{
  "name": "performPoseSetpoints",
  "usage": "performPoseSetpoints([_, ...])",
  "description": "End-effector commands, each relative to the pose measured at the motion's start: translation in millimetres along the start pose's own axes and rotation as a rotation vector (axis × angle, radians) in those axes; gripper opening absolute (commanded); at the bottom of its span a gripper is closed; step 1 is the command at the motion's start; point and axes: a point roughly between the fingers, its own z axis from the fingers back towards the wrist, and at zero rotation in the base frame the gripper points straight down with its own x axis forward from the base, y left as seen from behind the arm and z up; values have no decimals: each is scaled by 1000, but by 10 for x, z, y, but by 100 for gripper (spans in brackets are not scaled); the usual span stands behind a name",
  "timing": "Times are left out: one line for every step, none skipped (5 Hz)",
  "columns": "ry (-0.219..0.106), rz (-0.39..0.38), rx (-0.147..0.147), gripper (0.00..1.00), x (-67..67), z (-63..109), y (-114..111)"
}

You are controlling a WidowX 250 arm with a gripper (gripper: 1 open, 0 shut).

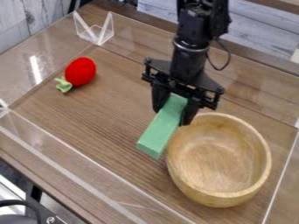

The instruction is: Remove the green block from the brown bowl and put it on the table

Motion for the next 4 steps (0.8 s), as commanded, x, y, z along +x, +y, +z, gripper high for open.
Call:
performPoseSetpoints([-91, -29, -13, 0, 8, 318, 52])
performPoseSetpoints([-97, -57, -4, 0, -34, 383, 130])
performPoseSetpoints([-90, 20, -1, 0, -15, 308, 102])
performPoseSetpoints([-83, 94, 1, 0, 4, 228, 72])
